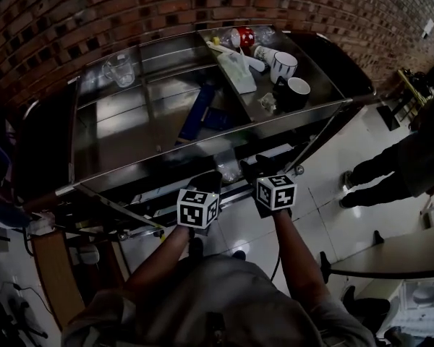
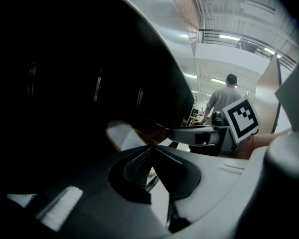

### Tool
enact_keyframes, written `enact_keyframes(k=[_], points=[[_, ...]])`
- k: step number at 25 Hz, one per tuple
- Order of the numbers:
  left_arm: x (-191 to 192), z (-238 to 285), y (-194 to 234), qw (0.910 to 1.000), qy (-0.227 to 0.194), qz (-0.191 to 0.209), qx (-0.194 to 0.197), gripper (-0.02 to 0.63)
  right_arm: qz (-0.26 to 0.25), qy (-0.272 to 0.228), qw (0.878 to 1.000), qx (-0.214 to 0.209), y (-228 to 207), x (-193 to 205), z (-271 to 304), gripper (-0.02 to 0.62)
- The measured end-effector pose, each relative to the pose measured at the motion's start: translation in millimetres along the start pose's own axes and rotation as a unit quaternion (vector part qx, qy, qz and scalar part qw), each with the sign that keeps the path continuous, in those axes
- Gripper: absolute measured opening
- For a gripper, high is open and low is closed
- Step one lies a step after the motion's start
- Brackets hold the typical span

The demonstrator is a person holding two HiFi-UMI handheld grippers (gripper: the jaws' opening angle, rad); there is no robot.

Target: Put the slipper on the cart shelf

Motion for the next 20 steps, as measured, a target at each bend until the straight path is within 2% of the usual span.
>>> enact_keyframes(k=[3,6,13,20], points=[[-3,8,-8,0.9999,-0.001,0.005,0.009,0.008,0.003,-0.028,0.999,0.017,-10,-3,-22,0.109],[-5,14,-16,0.9998,0.000,0.007,0.016,0.008,0.006,-0.053,0.998,0.031,-19,-6,-42,0.003],[-12,14,-32,0.9995,-0.002,0.018,0.025,0.008,0.015,-0.086,0.996,0.018,-27,-19,-83,0.003],[-23,19,-43,0.9988,-0.006,0.032,0.037,0.008,0.006,-0.104,0.994,0.013,-26,-35,-100,0.003]])
Point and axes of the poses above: the fingertips, and each gripper's own axes: z forward along the fingers, y to its left, x out of its underside, the point moved 10 cm from there along -z, backward along the fingers, and after that the axes turned 9 degrees about x, right-handed, at the moved point
